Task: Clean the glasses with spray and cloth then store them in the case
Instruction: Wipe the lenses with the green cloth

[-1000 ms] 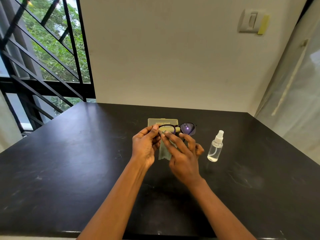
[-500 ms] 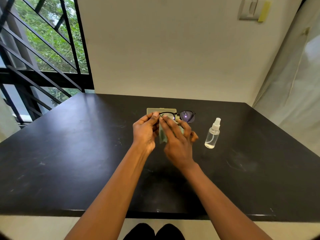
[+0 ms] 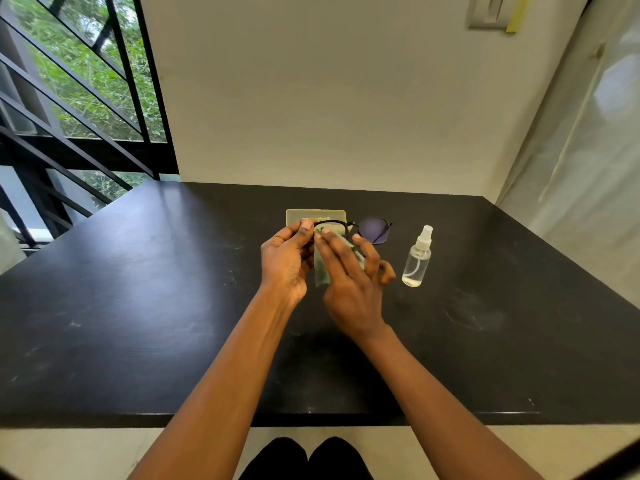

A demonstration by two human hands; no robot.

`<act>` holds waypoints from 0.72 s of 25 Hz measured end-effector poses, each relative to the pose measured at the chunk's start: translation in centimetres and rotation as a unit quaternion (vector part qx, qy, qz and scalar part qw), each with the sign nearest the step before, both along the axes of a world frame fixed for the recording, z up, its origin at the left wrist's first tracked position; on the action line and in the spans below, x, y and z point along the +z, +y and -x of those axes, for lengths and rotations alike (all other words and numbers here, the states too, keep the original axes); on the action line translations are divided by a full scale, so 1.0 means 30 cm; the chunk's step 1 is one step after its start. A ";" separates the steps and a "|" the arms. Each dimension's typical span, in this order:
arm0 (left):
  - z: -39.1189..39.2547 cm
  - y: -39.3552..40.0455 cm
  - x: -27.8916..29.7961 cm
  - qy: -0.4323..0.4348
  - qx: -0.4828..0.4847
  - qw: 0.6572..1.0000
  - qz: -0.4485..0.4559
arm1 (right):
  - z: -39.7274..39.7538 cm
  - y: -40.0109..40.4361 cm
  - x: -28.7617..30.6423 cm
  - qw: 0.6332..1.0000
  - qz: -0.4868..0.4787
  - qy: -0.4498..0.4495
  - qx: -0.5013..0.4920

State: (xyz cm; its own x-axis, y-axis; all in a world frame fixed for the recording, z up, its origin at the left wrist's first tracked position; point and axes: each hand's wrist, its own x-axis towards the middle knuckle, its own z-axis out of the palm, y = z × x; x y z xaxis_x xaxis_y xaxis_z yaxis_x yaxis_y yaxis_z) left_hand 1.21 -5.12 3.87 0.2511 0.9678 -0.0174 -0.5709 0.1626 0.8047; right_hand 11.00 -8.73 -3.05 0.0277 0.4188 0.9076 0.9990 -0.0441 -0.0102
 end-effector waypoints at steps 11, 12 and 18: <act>0.018 -0.013 0.000 0.011 -0.005 1.000 -0.020 | 0.009 0.008 0.049 0.998 0.003 0.053 -0.021; 0.020 -0.013 0.002 0.012 -0.004 1.000 -0.020 | 0.016 0.009 0.050 0.998 0.002 0.054 -0.012; 0.027 -0.006 -0.002 0.017 0.007 1.000 -0.016 | 0.024 -0.009 0.001 0.999 0.012 0.041 -0.008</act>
